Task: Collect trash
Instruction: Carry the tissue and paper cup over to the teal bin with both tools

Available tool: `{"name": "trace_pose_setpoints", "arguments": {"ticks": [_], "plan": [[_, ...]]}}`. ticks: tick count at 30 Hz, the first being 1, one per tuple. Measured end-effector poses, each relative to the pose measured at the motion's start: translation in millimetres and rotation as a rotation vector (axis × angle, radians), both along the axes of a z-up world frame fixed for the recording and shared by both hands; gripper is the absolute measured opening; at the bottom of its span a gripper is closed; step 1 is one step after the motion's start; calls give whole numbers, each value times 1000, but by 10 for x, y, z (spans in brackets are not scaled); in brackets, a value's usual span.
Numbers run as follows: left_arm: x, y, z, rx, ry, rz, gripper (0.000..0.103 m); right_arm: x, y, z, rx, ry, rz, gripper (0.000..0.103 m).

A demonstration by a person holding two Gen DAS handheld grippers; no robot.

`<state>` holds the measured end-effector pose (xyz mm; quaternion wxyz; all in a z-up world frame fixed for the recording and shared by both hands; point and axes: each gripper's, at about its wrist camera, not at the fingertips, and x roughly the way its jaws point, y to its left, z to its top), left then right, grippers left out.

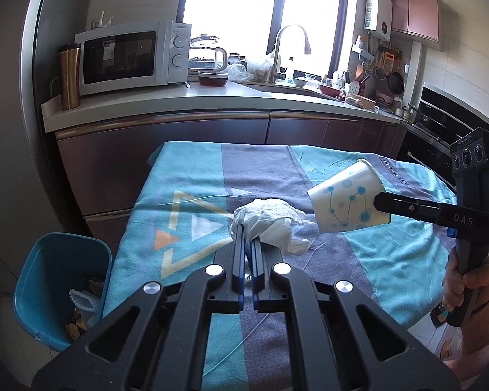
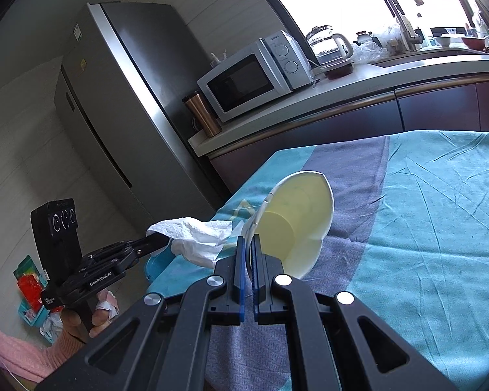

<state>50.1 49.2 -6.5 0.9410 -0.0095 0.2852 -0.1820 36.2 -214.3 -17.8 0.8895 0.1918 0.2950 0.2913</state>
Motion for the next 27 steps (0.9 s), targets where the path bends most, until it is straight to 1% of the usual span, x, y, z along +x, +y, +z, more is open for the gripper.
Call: {"name": "trace_pose_setpoints", "arguments": {"ticks": [27], "plan": [[-186, 306, 5, 1, 6, 57, 3, 47, 364, -31, 13, 9, 86, 3]]}}
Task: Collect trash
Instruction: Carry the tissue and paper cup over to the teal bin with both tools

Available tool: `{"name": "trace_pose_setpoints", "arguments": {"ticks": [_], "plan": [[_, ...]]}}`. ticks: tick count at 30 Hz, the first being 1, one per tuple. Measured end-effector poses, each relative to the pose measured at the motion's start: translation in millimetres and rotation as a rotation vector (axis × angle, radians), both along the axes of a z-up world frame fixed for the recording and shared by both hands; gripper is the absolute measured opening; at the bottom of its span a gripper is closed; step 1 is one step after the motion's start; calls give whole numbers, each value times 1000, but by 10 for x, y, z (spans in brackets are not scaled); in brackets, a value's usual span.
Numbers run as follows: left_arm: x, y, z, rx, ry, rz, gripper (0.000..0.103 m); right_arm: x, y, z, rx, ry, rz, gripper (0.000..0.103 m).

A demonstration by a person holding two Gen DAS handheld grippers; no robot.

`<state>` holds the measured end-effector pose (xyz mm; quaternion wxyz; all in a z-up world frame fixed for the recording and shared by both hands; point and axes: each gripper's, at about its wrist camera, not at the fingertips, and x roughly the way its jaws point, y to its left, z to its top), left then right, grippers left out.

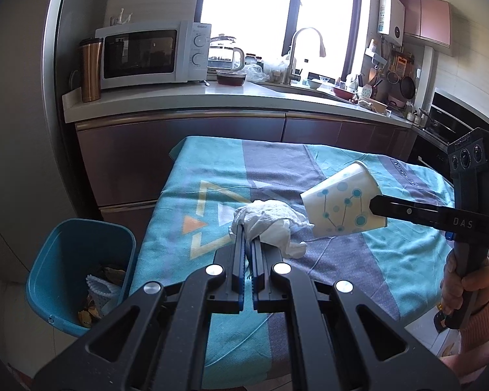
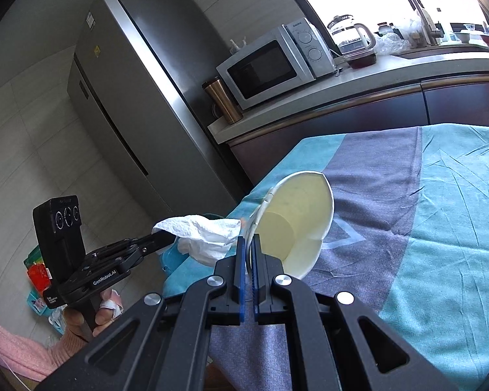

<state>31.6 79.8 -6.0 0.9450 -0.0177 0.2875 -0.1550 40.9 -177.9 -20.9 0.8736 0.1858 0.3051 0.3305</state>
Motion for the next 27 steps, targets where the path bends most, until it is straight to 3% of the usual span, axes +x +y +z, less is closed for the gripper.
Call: {"name": "trace_pose_setpoints", "arguments": {"ticks": [27], "plan": [[-142, 353, -5, 2, -7, 79, 3, 44, 335, 9, -3, 3, 67, 3]]}}
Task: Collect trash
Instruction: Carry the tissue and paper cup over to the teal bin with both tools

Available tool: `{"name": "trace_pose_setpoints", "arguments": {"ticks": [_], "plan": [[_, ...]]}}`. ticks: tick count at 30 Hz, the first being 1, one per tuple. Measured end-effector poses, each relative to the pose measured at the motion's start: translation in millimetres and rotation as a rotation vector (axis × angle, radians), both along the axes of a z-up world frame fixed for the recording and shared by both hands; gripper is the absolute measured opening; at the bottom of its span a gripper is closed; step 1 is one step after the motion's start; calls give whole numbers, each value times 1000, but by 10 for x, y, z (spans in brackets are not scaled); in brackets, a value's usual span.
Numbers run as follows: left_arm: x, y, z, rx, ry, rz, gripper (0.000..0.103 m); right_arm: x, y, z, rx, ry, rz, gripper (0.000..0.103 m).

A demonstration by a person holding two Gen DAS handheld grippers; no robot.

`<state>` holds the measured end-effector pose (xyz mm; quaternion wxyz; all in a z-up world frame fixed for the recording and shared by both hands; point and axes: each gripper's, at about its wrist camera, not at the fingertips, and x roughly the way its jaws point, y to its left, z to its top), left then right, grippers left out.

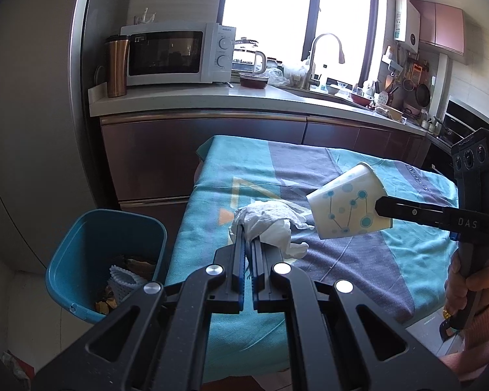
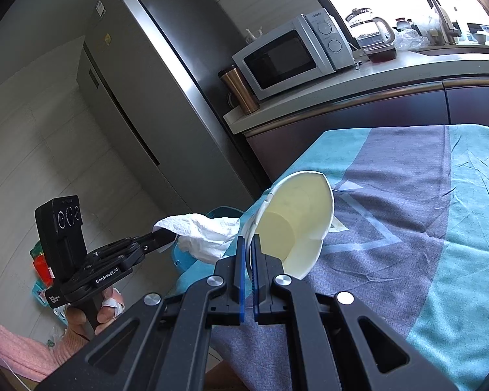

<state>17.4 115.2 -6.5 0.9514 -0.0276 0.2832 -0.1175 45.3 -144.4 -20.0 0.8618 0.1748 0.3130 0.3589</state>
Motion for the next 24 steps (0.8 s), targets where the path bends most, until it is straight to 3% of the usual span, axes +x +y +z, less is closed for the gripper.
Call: {"name": "trace_pose_setpoints", "arguments": {"ticks": [24], "plan": [[-62, 292, -6, -17, 1, 67, 3, 49, 272, 33, -6, 7, 62, 2]]}}
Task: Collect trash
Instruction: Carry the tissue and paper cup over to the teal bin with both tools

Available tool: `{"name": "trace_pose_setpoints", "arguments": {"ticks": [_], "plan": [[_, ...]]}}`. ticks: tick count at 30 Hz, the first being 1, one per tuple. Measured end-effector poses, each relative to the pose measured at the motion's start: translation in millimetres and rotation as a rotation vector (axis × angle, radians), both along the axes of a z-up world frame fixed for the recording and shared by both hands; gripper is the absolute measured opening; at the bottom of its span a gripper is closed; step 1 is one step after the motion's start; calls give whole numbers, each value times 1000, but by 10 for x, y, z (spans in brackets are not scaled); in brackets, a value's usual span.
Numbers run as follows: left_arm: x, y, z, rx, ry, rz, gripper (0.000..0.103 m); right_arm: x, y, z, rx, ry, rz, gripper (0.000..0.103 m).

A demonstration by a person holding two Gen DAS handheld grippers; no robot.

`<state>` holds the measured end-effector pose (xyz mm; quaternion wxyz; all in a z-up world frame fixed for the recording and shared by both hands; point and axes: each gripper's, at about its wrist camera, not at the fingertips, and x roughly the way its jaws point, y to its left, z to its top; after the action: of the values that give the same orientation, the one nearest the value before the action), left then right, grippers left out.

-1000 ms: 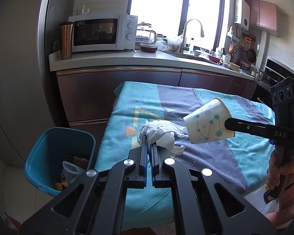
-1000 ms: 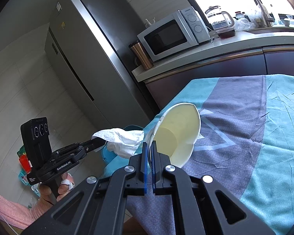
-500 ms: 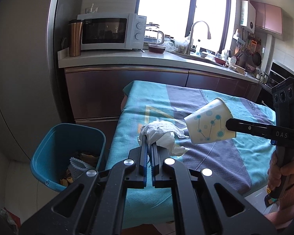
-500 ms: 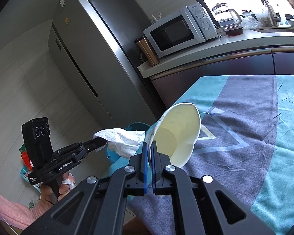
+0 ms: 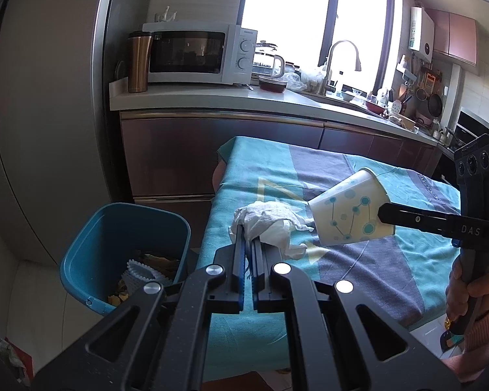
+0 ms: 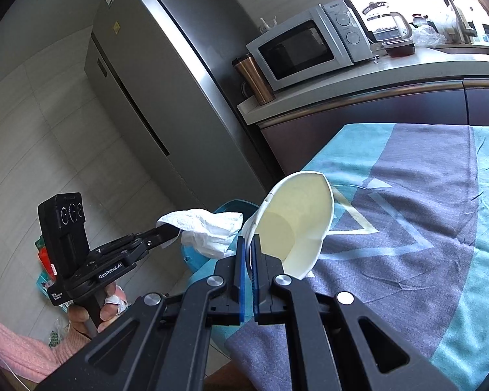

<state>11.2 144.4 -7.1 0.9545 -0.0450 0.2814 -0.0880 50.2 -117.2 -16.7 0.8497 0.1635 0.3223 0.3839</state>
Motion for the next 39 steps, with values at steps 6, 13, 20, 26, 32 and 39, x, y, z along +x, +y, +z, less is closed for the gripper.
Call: {"name": "trace_pose_setpoints", "arguments": {"ticks": [6, 13, 20, 26, 32, 39], "plan": [[-20, 70, 6, -2, -1, 18, 3, 17, 88, 17, -4, -4, 17, 3], [-51, 162, 20, -4, -5, 39, 3, 31, 182, 25, -7, -1, 34, 2], [-71, 247, 32, -4, -8, 51, 3, 33, 275, 41, -10, 1, 42, 3], [-74, 312, 35, -3, -9, 63, 3, 45, 347, 46, -13, 4, 51, 3], [-94, 395, 43, -1, -12, 79, 3, 66, 424, 36, -14, 8, 63, 2], [-119, 463, 42, -1, -12, 95, 3, 86, 485, 20, -14, 8, 81, 3]]}}
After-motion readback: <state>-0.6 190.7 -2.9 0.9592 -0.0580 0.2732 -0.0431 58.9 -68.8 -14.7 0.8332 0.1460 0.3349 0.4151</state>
